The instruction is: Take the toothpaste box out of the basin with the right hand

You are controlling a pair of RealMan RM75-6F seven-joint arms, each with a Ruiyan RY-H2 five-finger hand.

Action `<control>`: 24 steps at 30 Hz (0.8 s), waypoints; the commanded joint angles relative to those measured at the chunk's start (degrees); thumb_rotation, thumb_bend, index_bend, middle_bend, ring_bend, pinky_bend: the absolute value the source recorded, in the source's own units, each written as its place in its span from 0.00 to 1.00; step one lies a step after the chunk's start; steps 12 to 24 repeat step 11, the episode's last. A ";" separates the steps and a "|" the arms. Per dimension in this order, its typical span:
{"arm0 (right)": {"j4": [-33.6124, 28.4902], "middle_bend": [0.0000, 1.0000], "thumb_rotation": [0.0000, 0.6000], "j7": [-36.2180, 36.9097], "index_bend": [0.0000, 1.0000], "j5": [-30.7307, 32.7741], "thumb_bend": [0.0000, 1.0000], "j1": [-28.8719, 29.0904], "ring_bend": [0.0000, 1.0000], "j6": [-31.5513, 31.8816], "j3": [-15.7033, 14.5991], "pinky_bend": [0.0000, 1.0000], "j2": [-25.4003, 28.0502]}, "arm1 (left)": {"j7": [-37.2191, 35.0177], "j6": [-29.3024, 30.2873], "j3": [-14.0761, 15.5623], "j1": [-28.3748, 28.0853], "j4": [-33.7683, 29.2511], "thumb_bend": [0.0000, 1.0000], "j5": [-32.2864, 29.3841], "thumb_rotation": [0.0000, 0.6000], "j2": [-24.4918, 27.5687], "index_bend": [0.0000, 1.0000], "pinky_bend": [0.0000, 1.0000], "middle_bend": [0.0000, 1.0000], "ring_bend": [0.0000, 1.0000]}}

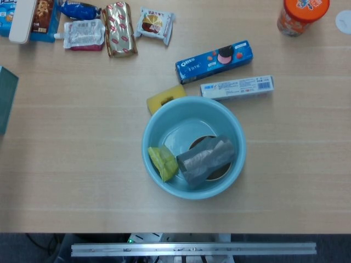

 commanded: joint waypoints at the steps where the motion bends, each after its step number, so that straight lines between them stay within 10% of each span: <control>1: -2.26 0.31 1.00 2.03 0.27 -3.56 0.37 -4.20 0.24 4.29 -1.95 0.28 3.10 | 0.34 1.07 0.04 0.43 0.00 0.43 0.56 1.00 -0.75 0.43 0.24 0.38 0.32; 24: -2.77 0.32 1.00 4.22 0.28 -6.28 0.37 -10.24 0.25 8.50 -1.44 0.28 4.70 | 0.43 2.39 -0.69 0.64 0.10 0.43 0.67 1.00 -1.09 0.43 0.24 0.38 0.32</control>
